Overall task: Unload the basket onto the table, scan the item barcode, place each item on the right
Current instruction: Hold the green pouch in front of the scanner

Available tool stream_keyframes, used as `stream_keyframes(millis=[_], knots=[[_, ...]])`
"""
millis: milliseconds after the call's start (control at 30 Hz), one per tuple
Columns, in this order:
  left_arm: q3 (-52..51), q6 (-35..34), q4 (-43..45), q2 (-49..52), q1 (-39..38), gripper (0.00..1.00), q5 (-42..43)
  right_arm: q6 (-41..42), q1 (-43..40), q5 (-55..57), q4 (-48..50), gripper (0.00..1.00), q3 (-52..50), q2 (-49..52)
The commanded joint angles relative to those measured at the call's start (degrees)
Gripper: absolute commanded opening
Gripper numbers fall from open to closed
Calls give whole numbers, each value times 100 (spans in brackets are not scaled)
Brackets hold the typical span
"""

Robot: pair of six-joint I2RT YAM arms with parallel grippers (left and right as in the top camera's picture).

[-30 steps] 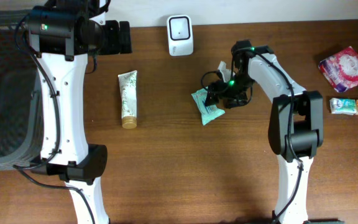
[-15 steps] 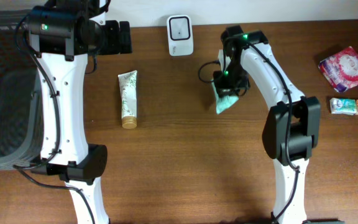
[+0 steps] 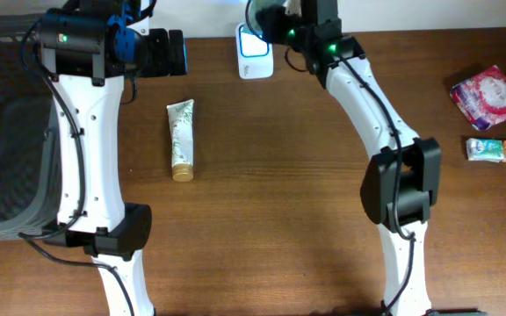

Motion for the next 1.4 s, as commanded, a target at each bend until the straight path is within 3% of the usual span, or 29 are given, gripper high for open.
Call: stream_keyframes(millis=[0, 133, 267, 400, 633, 700, 767, 833, 1000, 1100, 1367], knots=[[-2, 28, 2, -24, 24, 99, -2, 1368, 149, -98, 651, 13, 63, 529], [-2, 28, 0, -24, 24, 99, -2, 1513, 160, -94, 778, 15, 63, 850], [-2, 28, 2, -24, 24, 99, -2, 212, 52, -177, 638, 12, 72, 590], [-2, 28, 2, -24, 24, 99, -2, -4, -369, -101, -240, 12, 76, -214], [-2, 26, 0, -24, 24, 99, -2, -778, -452, -201, -3523, 34, 44, -586], [-2, 26, 2, -24, 24, 99, -4, -1189, -234, -199, -3724, 45, -188, -542], [-2, 28, 0, -24, 24, 99, -2, -1545, 42, 101, -3563, 69, -501, -413], [-2, 26, 0, -24, 24, 99, -2, -1545, 245, 496, -3261, 79, -855, -199], [-2, 28, 0, -24, 24, 99, -2, -1537, 315, 527, -2949, 78, -1071, 382], [-2, 28, 0, -24, 24, 99, -2, -1521, 323, 463, -2953, 57, -1073, 577], [-2, 28, 0, -24, 24, 99, -2, -1523, 334, -120, -3211, 62, -1073, 614]])
